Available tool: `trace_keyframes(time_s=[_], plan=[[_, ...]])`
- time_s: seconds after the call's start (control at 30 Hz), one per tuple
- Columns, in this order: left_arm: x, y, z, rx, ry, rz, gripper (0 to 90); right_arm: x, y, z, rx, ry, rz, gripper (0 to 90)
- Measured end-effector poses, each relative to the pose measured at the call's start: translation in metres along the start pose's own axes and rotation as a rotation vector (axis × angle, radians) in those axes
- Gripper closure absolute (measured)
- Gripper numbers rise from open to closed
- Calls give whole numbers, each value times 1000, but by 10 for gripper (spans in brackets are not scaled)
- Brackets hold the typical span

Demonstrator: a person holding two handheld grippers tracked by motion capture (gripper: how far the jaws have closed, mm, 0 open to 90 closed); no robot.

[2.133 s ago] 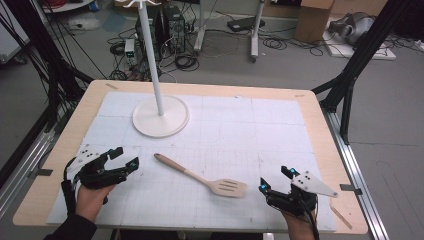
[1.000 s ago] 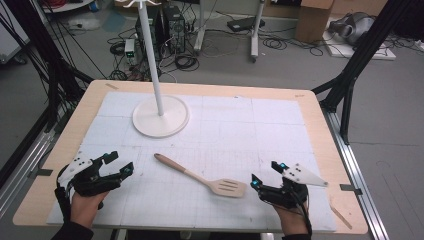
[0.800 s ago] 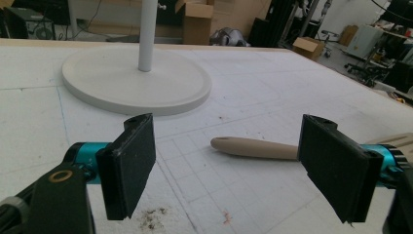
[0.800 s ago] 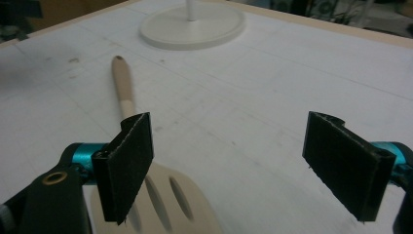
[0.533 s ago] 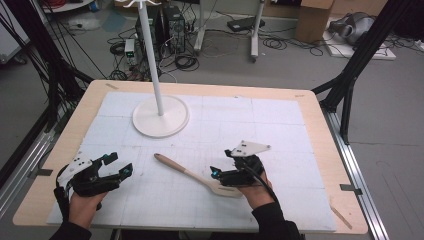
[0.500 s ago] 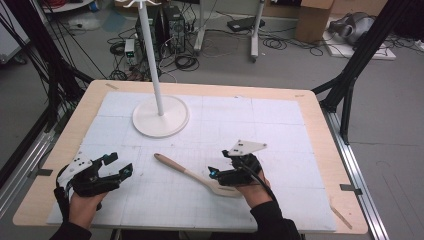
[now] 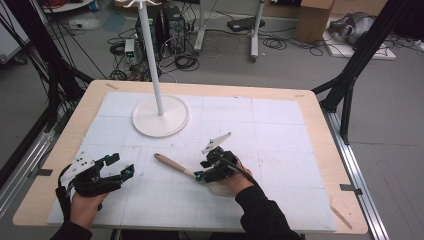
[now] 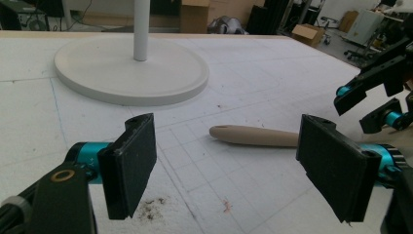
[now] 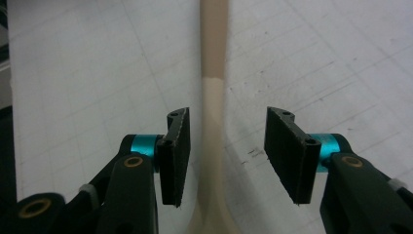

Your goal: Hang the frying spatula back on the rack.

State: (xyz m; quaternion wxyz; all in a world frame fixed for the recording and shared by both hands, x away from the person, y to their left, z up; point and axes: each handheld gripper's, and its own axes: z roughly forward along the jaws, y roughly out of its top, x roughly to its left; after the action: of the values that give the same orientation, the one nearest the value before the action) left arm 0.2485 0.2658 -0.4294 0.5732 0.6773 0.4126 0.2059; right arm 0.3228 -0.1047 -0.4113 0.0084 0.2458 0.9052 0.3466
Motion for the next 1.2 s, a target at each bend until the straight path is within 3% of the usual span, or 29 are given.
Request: trace_keyframes(time_s=[0.1,0.4,0.43,0.6,0.7,0.93,1.2], plan=[[0,0,0,0,0,-1,232,1,0,9,49,19,-12,547],[0,0,1,0,-3,-7,232,7,3,19,120,27,-54,609],[0,0,1,3,-4,-4,232,9,3,22,138,13,-78,627],[-1,-1,2,7,-3,-7,233,13,6,22,160,-44,-97,712],[-1,-1,2,8,-3,-8,233,20,8,23,179,-80,-143,730],[0,-1,2,11,-2,-9,234,21,7,23,179,-72,-125,702],[0,-1,2,14,0,-10,238,25,8,24,185,-99,-129,712]])
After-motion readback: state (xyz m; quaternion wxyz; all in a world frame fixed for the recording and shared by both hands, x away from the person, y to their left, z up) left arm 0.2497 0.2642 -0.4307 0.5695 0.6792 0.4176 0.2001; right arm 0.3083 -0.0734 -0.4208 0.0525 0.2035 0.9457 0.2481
